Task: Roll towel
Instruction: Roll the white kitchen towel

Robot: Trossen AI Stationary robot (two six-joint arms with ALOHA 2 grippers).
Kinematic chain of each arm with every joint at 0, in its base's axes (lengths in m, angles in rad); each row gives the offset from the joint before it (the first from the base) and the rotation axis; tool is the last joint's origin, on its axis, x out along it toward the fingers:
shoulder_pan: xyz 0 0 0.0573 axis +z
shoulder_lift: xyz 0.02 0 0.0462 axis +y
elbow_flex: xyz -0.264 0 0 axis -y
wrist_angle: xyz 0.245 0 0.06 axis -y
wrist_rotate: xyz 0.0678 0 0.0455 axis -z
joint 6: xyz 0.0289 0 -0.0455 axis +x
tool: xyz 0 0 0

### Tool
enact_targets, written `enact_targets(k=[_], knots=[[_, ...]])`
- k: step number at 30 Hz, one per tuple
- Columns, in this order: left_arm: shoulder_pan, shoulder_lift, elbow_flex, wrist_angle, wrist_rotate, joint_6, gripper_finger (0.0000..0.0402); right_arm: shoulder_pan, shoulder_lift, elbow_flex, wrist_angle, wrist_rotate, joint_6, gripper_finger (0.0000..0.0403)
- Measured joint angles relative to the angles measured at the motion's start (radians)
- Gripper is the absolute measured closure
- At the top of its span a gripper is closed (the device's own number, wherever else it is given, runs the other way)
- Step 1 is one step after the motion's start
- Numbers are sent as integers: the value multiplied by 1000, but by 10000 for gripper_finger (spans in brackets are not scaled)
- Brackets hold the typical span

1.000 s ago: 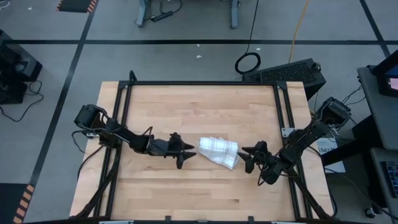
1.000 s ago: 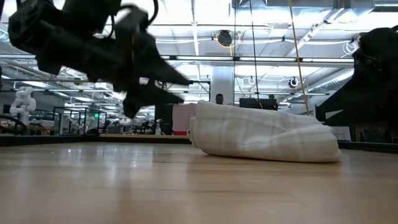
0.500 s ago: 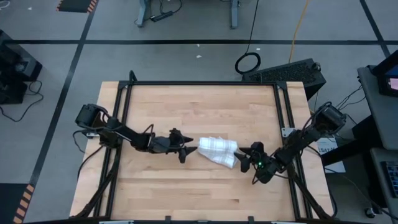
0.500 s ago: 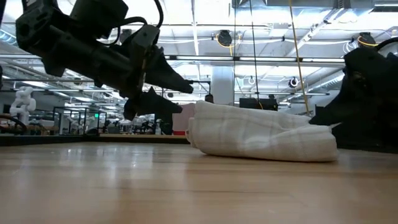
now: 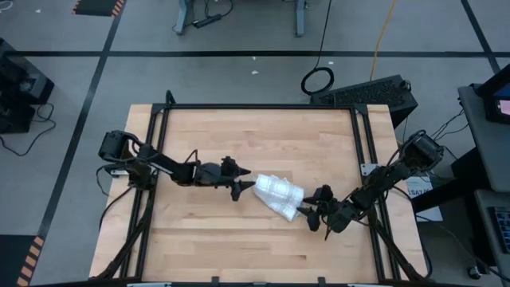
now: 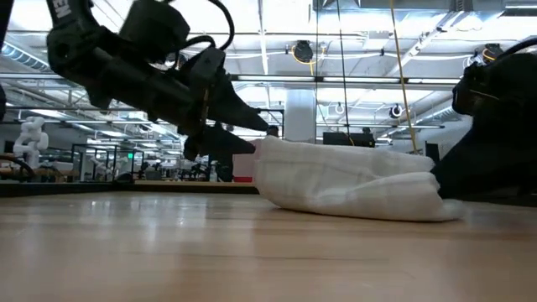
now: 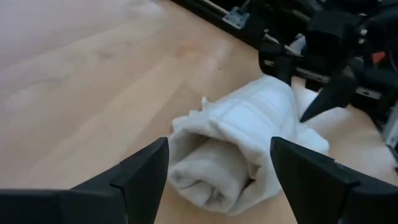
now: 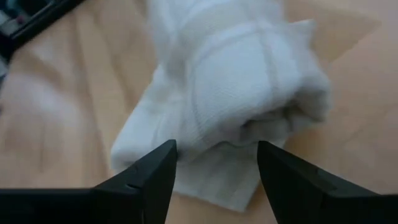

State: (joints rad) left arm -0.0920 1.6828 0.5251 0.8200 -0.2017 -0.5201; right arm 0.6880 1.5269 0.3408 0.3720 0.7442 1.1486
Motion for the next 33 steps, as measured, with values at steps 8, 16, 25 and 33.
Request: enact_targets(k=[8,16,25,33], knots=[[141,-78,0,-1,243,33,116,38,0,0,21,-105,-61,189],[234,-102,213,-251,468,111,134,143,0,11,7,-141,-66,199],[233,48,715,-843,451,535,196,178,11,81,-130,-68,-35,266],[206,238,910,-964,500,754,209,171,96,142,-166,15,-35,280]])
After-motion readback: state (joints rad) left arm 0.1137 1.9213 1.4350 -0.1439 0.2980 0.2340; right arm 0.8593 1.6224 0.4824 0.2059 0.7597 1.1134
